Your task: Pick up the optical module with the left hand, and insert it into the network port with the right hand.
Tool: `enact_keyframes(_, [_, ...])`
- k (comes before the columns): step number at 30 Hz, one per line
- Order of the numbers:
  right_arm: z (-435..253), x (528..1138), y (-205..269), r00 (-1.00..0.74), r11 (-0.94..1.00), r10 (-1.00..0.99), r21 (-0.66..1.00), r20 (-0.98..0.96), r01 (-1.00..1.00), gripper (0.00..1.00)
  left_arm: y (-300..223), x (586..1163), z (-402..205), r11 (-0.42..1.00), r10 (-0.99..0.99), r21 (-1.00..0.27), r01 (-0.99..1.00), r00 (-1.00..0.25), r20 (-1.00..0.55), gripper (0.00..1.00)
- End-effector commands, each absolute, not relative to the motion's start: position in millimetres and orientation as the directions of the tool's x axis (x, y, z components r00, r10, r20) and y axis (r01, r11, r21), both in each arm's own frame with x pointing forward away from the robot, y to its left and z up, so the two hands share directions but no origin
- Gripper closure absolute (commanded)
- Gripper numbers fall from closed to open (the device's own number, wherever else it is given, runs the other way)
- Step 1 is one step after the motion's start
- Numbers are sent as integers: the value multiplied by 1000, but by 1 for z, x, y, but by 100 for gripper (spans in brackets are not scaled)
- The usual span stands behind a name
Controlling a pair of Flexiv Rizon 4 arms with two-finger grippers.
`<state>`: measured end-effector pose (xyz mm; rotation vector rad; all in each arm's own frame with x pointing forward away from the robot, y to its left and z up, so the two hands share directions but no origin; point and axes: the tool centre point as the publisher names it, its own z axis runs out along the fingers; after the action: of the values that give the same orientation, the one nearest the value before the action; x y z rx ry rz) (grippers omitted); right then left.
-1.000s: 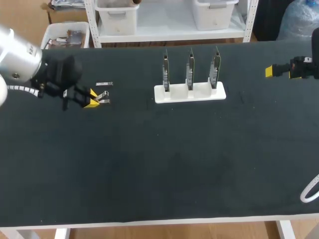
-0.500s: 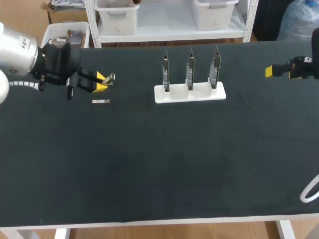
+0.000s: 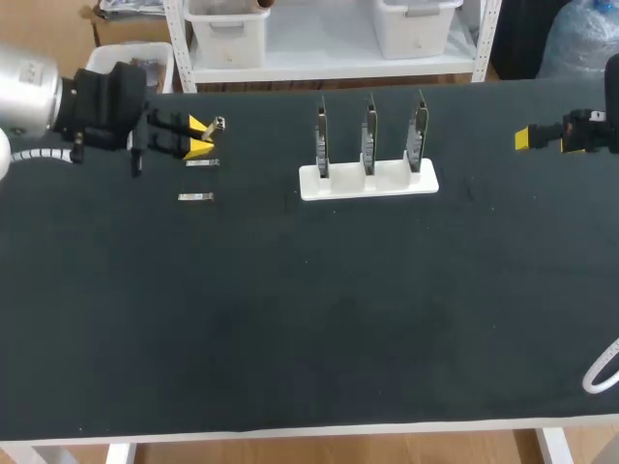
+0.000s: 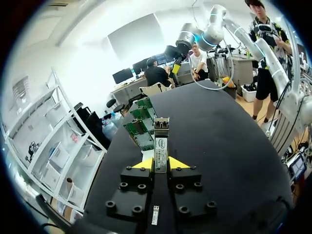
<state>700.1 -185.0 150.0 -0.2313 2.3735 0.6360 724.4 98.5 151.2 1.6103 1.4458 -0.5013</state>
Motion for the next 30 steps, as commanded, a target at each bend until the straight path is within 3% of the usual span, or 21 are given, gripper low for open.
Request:
enact_keyframes(1, [150,700,-185,-766,866,0,383,-643,-321,0,95,732,148,73,537,358,931,266,-801,100])
enact_keyframes(9, [150,700,-185,-766,866,0,383,-643,-321,0,95,732,150,46,537,447,894,355,-765,100])
enact_keyframes(13, [150,700,-185,-766,866,0,383,-643,-321,0,106,726,135,31,604,394,919,297,-740,100])
enact_keyframes(14, [150,700,-185,-766,866,0,383,-643,-321,0,106,726,135,31,604,394,919,297,-740,97])
enact_keyframes(30, [150,700,-185,-766,866,0,383,-643,-321,0,106,726,135,31,604,394,919,297,-740,100])
